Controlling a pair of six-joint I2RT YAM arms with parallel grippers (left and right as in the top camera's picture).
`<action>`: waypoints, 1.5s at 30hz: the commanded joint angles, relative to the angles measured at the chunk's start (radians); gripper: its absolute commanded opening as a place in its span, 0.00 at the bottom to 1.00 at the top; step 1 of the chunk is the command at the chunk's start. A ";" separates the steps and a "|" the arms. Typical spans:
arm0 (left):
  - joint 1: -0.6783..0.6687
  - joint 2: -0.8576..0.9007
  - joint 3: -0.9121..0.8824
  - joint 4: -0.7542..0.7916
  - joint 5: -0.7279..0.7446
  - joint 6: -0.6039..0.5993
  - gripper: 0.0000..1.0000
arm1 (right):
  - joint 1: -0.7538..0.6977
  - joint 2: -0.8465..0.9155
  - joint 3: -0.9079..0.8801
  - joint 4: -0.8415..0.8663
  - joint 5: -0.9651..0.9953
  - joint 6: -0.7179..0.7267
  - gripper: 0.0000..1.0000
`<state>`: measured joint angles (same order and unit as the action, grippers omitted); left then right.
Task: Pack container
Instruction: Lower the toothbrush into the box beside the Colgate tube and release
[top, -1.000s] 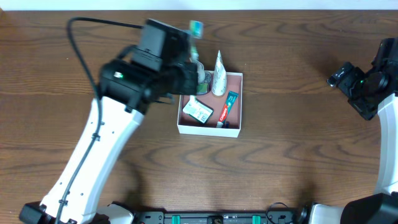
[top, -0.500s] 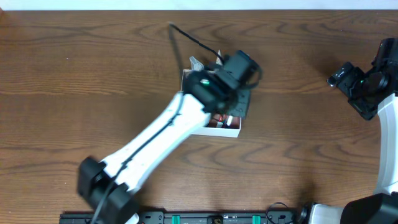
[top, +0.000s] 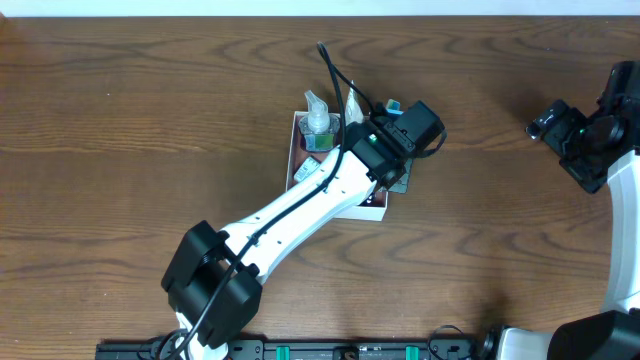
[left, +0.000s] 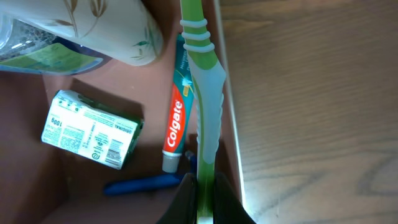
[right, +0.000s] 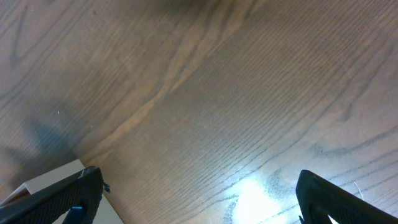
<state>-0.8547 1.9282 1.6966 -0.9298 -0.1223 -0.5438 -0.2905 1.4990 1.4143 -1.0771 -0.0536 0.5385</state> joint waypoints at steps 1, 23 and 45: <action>0.000 0.029 0.008 0.004 -0.051 -0.019 0.06 | -0.004 0.006 0.009 0.000 -0.003 0.011 0.99; 0.000 0.047 -0.025 0.000 -0.051 -0.046 0.06 | -0.004 0.006 0.009 0.000 -0.003 0.011 0.99; -0.001 0.047 -0.025 -0.007 -0.043 -0.057 0.44 | -0.004 0.006 0.009 0.000 -0.003 0.010 0.99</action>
<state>-0.8547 1.9636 1.6768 -0.9340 -0.1501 -0.5991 -0.2905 1.4990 1.4143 -1.0771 -0.0536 0.5385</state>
